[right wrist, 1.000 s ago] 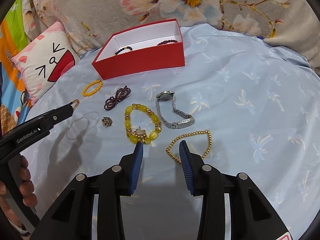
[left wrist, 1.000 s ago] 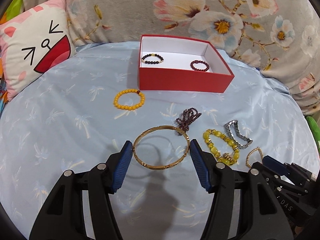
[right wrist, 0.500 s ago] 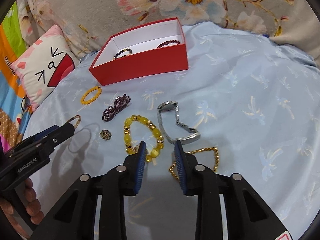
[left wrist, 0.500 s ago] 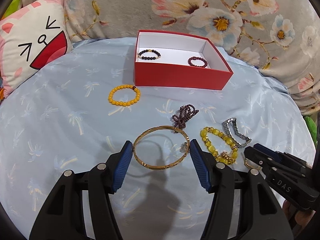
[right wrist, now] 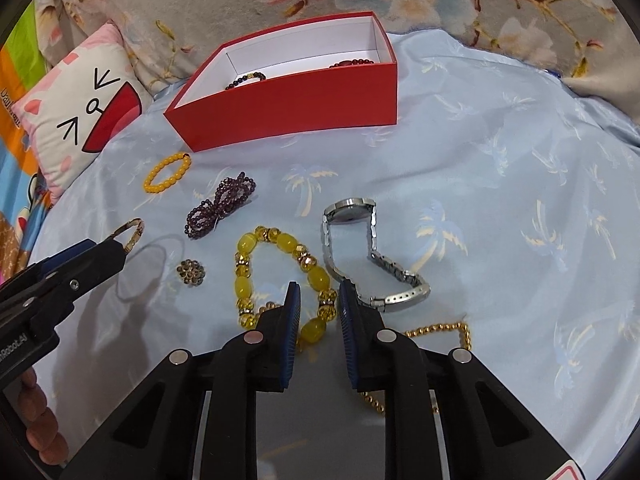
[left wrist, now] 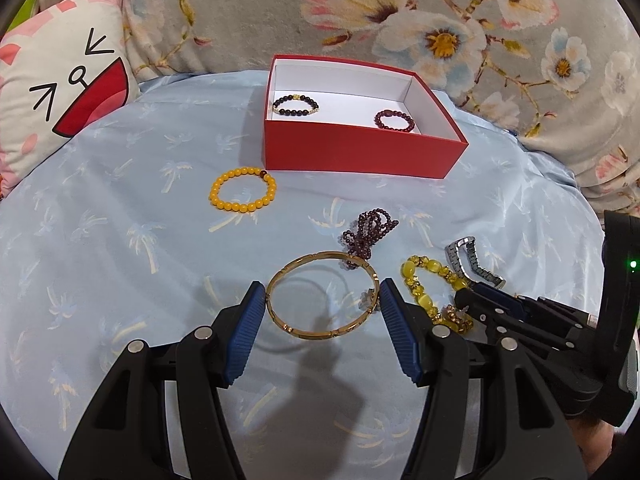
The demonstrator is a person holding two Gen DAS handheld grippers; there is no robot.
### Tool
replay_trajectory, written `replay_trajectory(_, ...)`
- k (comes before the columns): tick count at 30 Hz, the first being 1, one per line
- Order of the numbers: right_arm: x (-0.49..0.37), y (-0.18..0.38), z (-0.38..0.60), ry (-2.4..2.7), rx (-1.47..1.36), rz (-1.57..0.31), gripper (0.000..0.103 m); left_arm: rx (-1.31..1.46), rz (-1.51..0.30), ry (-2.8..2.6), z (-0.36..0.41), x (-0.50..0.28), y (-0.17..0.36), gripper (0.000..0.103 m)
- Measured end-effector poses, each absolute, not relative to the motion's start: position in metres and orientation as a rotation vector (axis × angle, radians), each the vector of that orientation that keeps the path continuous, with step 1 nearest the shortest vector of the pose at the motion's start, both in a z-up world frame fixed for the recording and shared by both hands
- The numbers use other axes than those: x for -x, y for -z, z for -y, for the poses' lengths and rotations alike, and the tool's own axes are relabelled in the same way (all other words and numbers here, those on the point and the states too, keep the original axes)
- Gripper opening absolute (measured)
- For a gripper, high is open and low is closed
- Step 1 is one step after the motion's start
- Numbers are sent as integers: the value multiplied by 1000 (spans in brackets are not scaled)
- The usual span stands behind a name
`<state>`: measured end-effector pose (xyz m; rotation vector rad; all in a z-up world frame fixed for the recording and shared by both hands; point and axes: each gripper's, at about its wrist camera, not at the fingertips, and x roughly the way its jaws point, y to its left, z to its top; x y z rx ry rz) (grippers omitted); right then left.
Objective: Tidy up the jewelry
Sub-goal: 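Grasp the yellow stone bracelet with the right tool while the left tool holds the bangle, then carry the bangle and yellow bracelet into the red box and open both tools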
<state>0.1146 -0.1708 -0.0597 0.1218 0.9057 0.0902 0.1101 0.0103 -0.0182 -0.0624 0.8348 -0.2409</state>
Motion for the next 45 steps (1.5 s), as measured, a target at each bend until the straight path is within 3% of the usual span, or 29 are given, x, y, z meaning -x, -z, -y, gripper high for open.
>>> replay_trajectory(6, -116, 60, 166, -72, -61, -899, 9, 62, -835, 241, -9, -111, 20, 56)
replay_trajectory(15, -111, 57, 167, -93, -92, -905, 9, 62, -833, 240, -8, -112, 20, 56)
replay_trajectory(33, -91, -44, 165, -153, -117, -720, 9, 85, -784, 262, -15, -98, -12, 56)
replay_trajectory(45, -116, -76, 176, -138, -113, -655, 9, 34, -704, 260, -4, -131, -47, 56)
